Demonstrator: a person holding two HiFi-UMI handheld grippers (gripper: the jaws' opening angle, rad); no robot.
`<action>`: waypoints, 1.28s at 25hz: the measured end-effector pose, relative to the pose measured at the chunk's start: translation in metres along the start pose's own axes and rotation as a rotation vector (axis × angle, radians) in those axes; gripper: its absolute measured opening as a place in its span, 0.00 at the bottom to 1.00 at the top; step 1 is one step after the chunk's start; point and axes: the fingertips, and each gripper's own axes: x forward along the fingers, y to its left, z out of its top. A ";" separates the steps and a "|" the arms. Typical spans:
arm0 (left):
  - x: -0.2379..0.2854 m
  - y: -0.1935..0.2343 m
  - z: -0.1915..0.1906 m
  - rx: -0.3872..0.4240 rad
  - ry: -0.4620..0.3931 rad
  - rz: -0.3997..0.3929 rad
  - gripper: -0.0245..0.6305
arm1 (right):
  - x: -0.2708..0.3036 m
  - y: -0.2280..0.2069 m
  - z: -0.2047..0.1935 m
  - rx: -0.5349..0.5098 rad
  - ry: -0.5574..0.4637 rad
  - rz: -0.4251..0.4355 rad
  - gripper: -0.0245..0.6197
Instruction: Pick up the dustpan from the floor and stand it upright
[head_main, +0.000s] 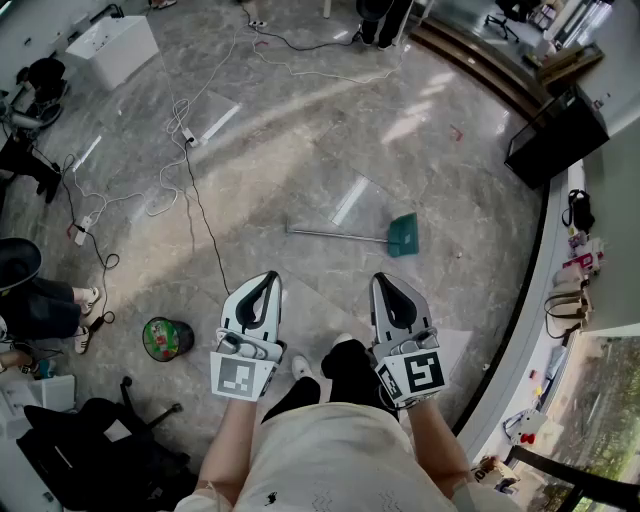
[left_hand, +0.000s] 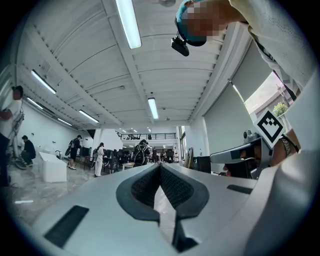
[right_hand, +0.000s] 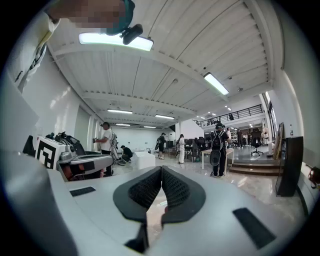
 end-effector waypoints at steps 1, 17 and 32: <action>0.004 0.003 -0.007 0.006 0.015 -0.001 0.05 | 0.007 -0.004 -0.003 0.004 0.006 0.004 0.06; 0.184 0.098 -0.089 0.045 0.106 0.109 0.05 | 0.233 -0.129 -0.073 0.011 0.171 0.187 0.06; 0.274 0.236 -0.331 -0.031 0.188 0.051 0.05 | 0.456 -0.106 -0.422 -0.123 0.812 0.426 0.07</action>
